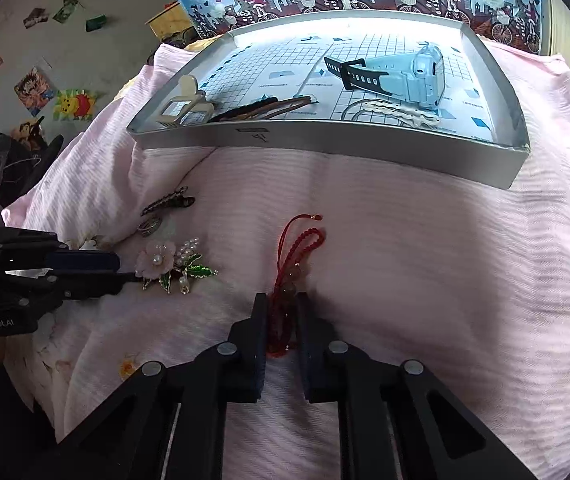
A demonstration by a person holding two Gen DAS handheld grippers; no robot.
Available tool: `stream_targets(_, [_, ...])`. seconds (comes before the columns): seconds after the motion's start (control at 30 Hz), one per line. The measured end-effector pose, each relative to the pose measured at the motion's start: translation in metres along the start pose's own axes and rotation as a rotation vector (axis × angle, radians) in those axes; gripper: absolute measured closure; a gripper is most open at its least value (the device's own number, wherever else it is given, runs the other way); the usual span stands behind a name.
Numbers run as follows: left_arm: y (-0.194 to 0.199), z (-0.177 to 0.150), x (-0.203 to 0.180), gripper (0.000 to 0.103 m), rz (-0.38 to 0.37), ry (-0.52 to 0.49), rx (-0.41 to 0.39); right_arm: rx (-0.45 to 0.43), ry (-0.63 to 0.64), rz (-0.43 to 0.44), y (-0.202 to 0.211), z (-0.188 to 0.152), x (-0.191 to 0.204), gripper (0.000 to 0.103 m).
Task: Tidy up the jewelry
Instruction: 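Grasp the red tassel cord with right tool while left tool grasps the pink flower hairpin, then lift and carry the red cord to the tray with right tool while left tool carries the hairpin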
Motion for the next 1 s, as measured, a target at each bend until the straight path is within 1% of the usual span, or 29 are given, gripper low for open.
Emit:
stream_targets(0.07, [-0.004, 0.002, -0.003, 0.086, 0.006, -0.027, -0.004, -0.004, 0.011, -0.008, 0.000, 0.000, 0.001, 0.090])
stream_targets(0.17, [-0.011, 0.005, -0.005, 0.085, -0.004, -0.051, 0.004, -0.007, 0.012, -0.008, -0.002, 0.002, 0.000, 0.090])
stream_targets(0.33, [-0.024, 0.009, -0.006, 0.084, -0.011, -0.094, 0.048, -0.008, 0.017, -0.011, -0.002, 0.001, 0.000, 0.090])
stream_targets(0.47, [-0.027, 0.009, -0.006, 0.083, 0.002, -0.116, 0.072, -0.012, 0.021, -0.013, -0.002, 0.001, 0.001, 0.089])
stream_targets(0.57, [-0.027, 0.007, -0.007, 0.083, 0.012, -0.098, 0.093, -0.014, 0.023, -0.017, -0.002, 0.002, 0.002, 0.088])
stream_targets(0.67, [-0.025, 0.005, -0.007, 0.084, 0.020, -0.083, 0.082, -0.021, 0.028, -0.015, -0.004, 0.003, 0.003, 0.086])
stream_targets(0.73, [-0.024, 0.005, -0.007, 0.084, 0.022, -0.071, 0.076, -0.027, 0.029, 0.002, -0.006, 0.004, 0.003, 0.084])
stream_targets(0.93, [-0.020, 0.003, -0.004, 0.088, 0.012, 0.000, 0.016, -0.031, 0.000, 0.048, -0.017, 0.013, -0.003, 0.082])
stream_targets(1.0, [-0.018, 0.005, -0.004, 0.093, 0.007, 0.020, -0.005, -0.029, -0.005, 0.055, -0.017, 0.013, -0.004, 0.083])
Point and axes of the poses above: each gripper's, at about its wrist camera, not at the fingertips, and y roughly against the way its jaws point, x to its left, z to its top, the point moved 6 cm from there along -y, roughly the way its jaws point, and after that the axes turned 3 degrees about y, right-handed, at the moved point
